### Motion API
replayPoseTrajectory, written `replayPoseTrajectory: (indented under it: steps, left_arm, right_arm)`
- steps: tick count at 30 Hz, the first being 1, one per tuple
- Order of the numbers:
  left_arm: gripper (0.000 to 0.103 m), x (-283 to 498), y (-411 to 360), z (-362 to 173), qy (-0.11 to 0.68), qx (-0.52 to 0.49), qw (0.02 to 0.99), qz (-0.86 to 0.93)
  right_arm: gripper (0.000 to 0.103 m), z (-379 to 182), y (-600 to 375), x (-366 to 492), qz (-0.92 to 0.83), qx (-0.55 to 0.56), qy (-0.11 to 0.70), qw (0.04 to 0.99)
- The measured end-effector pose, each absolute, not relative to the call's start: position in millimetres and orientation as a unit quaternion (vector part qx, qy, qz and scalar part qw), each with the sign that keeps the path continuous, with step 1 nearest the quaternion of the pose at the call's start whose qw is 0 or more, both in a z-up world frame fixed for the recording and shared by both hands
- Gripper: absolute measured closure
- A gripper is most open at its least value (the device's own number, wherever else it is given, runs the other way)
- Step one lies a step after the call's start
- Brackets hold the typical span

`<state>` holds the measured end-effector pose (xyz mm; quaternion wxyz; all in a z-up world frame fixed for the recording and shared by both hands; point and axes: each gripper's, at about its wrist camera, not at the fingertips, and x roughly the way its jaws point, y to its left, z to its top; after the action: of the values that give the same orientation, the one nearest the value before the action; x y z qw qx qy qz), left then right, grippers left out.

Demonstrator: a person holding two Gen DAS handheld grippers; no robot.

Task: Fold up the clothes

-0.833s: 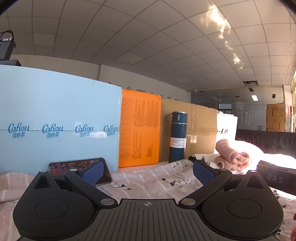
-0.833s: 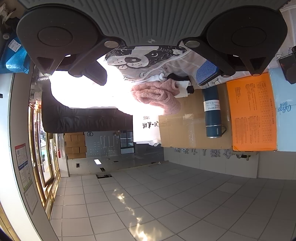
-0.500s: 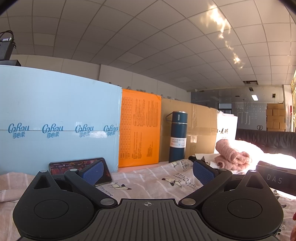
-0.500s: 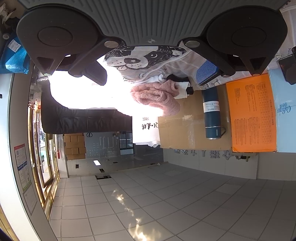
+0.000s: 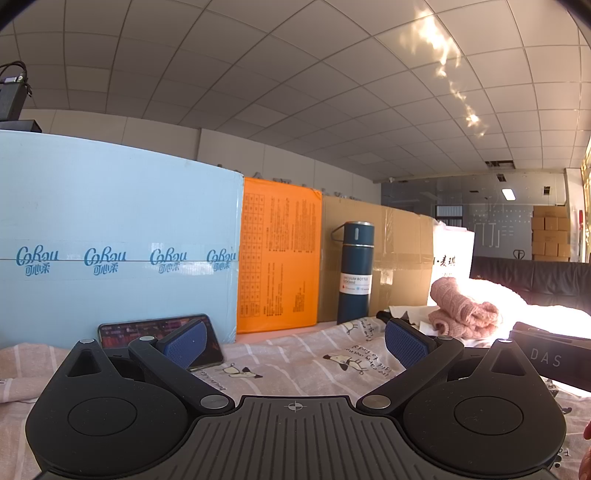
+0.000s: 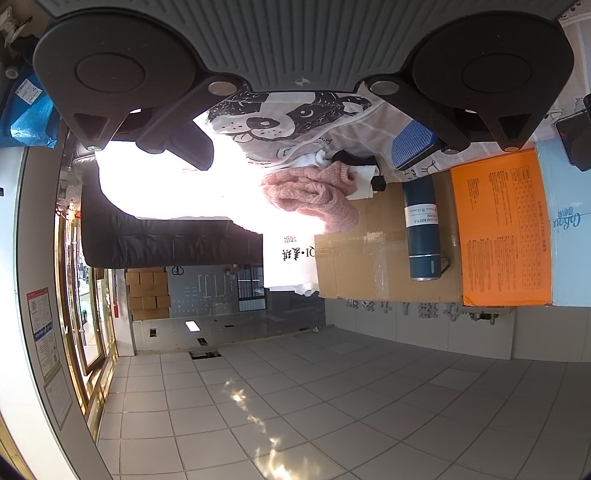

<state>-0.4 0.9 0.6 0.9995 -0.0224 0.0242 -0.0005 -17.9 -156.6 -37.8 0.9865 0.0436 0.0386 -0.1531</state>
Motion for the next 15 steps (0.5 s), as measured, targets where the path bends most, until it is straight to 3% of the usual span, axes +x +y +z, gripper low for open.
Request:
replayPoseTrajectory:
  steps: [15]
  left_arm:
    - [0.000,-0.3,2.2,0.9,0.024,-0.022,0.999,0.000]
  right_arm:
    - [0.000,-37.2,-157.5,-18.1,-0.152,0.044,0.040,0.987]
